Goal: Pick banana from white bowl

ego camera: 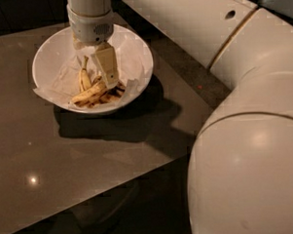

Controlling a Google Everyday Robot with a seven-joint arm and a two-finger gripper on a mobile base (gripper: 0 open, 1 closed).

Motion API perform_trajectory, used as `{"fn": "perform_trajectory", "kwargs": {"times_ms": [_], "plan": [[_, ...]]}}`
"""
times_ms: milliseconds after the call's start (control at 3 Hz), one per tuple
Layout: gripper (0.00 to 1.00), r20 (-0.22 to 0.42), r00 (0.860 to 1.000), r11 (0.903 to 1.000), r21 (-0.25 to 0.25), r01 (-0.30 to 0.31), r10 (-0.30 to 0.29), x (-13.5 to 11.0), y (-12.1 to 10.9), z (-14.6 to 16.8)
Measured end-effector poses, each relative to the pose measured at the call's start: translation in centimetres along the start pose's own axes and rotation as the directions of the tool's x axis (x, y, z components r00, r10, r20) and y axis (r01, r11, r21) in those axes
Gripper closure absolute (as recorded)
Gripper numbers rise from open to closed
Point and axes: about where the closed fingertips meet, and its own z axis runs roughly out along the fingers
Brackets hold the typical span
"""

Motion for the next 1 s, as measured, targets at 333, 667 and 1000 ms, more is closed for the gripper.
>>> {"fn": "perform_trajectory", "kwargs": {"times_ms": [333, 667, 1000], "plan": [[0.28, 0.021, 1.000, 0.9997, -0.025, -0.003, 0.003, -0.4, 0.6, 1.1], [0.32, 0.034, 0.999, 0.9991, -0.043, -0.007, 0.008, -0.8, 1.1, 1.7], [0.34, 0.043, 0.999, 0.9982, -0.059, -0.007, 0.009, -1.1, 1.6, 2.2]]}}
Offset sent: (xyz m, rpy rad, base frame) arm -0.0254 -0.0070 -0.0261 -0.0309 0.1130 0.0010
